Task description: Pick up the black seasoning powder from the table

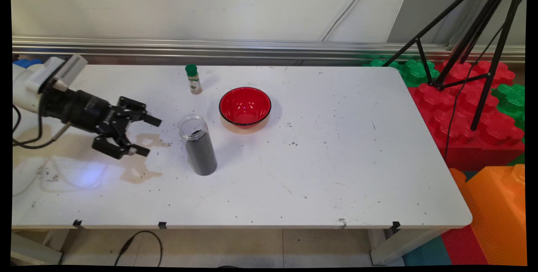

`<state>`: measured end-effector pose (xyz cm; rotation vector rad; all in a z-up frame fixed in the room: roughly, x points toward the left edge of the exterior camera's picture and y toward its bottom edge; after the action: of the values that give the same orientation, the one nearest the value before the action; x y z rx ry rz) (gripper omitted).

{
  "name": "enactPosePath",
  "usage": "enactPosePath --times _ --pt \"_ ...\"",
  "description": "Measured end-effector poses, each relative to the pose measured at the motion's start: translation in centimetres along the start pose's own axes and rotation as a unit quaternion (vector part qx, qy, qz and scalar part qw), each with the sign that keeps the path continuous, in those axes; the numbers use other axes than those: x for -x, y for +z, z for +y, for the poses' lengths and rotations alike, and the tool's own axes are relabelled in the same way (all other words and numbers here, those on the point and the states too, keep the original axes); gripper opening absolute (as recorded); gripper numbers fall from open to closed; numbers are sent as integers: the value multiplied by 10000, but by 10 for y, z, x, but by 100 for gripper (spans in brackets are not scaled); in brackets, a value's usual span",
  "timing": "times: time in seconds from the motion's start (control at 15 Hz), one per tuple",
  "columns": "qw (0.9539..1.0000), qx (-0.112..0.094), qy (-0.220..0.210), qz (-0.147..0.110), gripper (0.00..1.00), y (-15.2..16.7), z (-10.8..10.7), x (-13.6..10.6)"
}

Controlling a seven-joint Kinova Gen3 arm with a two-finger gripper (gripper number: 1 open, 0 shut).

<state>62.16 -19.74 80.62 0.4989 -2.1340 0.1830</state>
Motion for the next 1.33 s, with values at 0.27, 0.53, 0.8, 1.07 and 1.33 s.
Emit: enactPosePath --times 0.27,0.53,0.8,1.07,1.33 --pt "9997 -39 71 245 100 27 0 -2" --pt "9990 -68 151 423 100 51 0 -3" --pt "9985 -86 192 514 100 69 0 -1" --pt "9980 -120 211 584 100 86 -3 4" --pt "9978 -135 223 617 100 99 -4 9"
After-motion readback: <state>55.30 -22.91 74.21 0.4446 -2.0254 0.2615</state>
